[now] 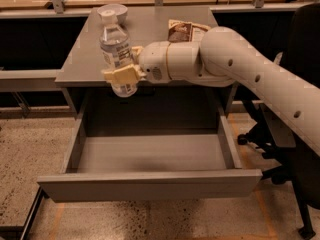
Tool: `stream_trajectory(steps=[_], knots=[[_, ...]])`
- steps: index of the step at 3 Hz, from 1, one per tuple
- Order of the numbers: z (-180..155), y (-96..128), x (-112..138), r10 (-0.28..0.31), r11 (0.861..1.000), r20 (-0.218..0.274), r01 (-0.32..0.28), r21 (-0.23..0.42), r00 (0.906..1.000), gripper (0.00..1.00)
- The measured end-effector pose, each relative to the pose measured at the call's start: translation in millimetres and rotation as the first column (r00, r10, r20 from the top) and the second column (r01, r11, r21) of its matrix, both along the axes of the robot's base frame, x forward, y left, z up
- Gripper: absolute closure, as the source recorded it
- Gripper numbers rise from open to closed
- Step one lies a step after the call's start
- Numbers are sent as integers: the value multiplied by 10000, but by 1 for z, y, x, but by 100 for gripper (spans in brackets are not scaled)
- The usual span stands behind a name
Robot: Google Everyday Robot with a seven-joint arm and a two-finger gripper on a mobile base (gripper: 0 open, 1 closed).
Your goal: Place blue plastic bottle into top drawer
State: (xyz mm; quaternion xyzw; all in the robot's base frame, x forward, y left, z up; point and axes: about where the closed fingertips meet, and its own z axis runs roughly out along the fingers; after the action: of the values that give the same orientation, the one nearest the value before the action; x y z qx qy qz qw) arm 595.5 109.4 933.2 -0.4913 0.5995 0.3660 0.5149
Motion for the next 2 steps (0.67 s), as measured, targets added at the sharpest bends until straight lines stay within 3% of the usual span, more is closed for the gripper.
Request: stream_trajectory(steps=[1, 2], knots=[[-51, -4, -35, -649, 9979, -254, 651, 77, 9976, 100], [-87, -8, -51, -823, 9957, -593, 847, 383, 9948, 100]])
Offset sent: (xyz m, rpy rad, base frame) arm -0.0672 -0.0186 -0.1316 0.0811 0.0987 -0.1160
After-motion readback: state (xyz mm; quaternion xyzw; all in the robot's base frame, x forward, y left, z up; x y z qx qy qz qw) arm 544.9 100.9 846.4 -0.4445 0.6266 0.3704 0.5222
